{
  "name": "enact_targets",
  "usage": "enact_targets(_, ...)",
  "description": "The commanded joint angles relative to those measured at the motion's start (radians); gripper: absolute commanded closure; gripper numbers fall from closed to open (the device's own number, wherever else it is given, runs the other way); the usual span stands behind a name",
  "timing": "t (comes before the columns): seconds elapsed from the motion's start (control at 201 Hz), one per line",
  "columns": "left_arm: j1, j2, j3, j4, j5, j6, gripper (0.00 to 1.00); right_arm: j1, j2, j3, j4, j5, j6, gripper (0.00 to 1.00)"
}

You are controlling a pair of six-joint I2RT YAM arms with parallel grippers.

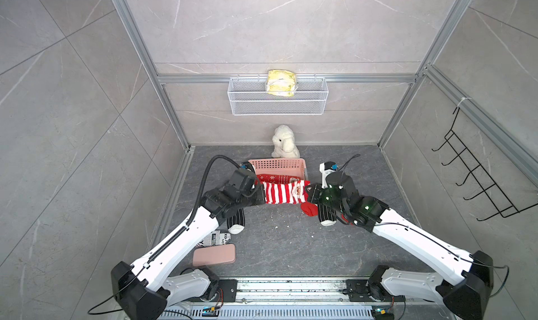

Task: Place the socks together as a pair
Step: Pick up a pair of socks from the center of the board, then place a pair of socks in the bin.

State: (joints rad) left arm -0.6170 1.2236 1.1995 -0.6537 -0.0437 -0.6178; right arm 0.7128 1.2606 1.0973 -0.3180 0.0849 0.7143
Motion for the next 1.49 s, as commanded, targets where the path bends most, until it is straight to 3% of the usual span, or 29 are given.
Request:
enact_targets(0.0,0.068,0.097,0.118,-0.016,0.083,0.133,1.00,-0.046,0.109,0.094,0.027,-0.080,-0.064,1.00)
enact_targets(0.204,0.173,0.340,0.320,-0.052,0.135,0.224,1.00,-0.128,0.318,0.233,0.081,-0.175,-0.065,1.00)
enact_targets(0.333,0.208,0.459,0.395,-0.038,0.097,0.263,1.00,-0.166,0.427,0.289,0.095,-0.197,-0.071,1.00)
enact_targets(0.458,0.213,0.548,0.438,-0.028,0.143,0.289,1.00,-0.189,0.502,0.327,0.089,-0.204,-0.078,1.00)
enact_targets(0.702,0.214,0.726,0.533,-0.075,0.087,0.329,1.00,-0.208,0.624,0.373,0.085,-0.186,-0.104,1.00)
enact_targets(0.945,0.226,0.784,0.548,-0.049,0.131,0.336,1.00,-0.231,0.706,0.391,0.107,-0.189,-0.099,1.00)
enact_targets(1.488,0.235,0.824,0.582,-0.113,0.076,0.340,1.00,-0.245,0.744,0.420,0.068,-0.181,-0.109,1.00)
